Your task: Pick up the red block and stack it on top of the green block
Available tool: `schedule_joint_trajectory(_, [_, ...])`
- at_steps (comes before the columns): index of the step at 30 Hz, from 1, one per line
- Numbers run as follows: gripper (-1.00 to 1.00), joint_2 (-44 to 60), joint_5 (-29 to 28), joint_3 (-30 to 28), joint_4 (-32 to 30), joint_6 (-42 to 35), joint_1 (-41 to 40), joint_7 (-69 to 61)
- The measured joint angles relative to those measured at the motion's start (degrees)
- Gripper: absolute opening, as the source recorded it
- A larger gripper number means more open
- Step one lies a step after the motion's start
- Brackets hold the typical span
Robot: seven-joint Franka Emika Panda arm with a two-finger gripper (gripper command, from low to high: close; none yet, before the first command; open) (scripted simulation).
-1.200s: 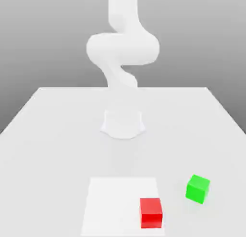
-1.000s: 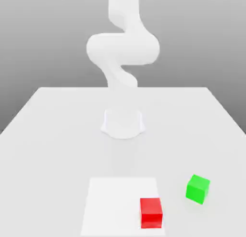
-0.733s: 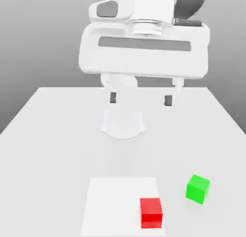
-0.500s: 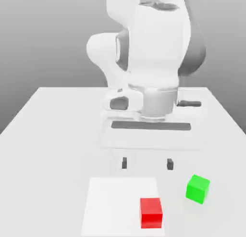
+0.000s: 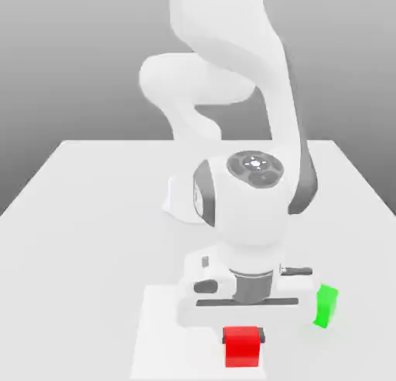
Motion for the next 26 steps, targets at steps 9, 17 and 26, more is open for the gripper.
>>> schedule_joint_trajectory(9, [-1.0, -13.32, 4.61, 4.36, -3.76, -9.48, 2.54, 6.62])
schedule_joint_trajectory(17, [-1.0, -20.91, 7.63, 10.09, -8.86, -11.78, 12.92, 28.07])
schedule_joint_trajectory(26, [1.0, -10.65, 0.86, 5.53, -9.03, -1.64, 16.76, 36.39])
